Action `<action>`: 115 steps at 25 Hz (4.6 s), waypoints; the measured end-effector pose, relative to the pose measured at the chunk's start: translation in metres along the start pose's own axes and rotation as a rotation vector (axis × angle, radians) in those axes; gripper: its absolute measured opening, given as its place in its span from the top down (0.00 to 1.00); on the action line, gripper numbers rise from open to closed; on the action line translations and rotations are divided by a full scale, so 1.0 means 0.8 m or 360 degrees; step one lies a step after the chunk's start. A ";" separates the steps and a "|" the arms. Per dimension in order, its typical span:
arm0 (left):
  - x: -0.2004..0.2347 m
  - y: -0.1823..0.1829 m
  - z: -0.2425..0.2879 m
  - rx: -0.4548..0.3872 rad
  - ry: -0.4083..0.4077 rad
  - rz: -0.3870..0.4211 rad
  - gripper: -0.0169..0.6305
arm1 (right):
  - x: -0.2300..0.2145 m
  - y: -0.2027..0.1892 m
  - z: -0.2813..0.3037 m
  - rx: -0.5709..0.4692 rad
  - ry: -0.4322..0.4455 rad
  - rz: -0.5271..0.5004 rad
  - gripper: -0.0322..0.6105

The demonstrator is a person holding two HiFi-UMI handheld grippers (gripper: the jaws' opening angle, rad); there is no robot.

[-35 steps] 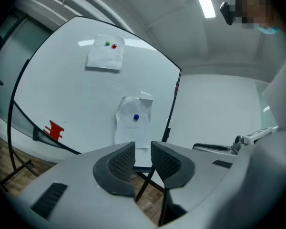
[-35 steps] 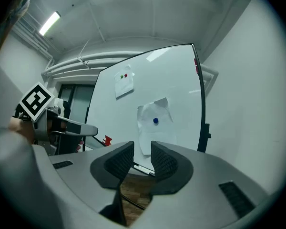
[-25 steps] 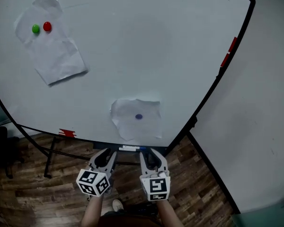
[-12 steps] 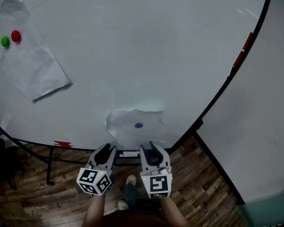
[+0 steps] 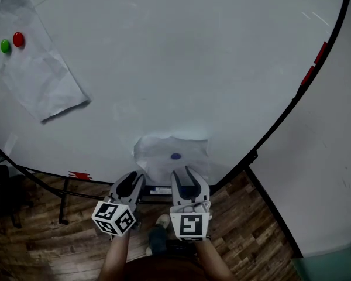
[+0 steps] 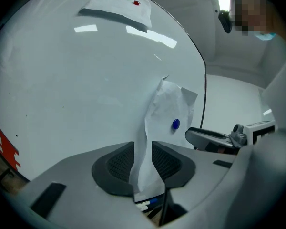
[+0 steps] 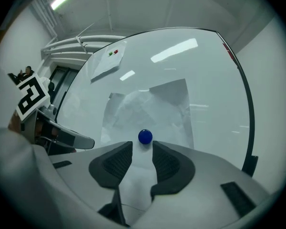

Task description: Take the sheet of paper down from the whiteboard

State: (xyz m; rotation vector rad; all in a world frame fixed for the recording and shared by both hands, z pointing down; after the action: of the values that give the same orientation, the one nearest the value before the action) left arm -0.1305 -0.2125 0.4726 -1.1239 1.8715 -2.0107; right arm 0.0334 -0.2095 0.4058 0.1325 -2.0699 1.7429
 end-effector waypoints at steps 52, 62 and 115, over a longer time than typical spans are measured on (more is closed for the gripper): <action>0.003 0.015 0.046 -0.0055 -0.0045 -0.0050 0.94 | 0.013 0.005 0.042 -0.0156 -0.0163 -0.0349 0.74; 0.004 0.018 0.045 -0.0055 -0.0063 -0.0054 0.94 | 0.012 0.005 0.042 -0.0150 -0.0149 -0.0336 0.74; 0.010 0.044 -0.016 -0.0178 -0.0003 -0.0220 0.94 | 0.004 0.006 0.013 -0.0103 -0.0064 -0.0207 0.74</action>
State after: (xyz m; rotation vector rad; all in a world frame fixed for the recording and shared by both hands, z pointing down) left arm -0.1569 -0.2139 0.4448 -1.3180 1.9781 -1.9950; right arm 0.0261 -0.2175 0.4018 0.2786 -2.0940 1.6069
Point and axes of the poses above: the fingertips, and each gripper's own axes: z forward along the fingers, x to its left, y out of its top, the point moved 6 cm from there along -z, backward along the fingers, and after that the axes turned 11 degrees about -y, right-handed, at the moved point
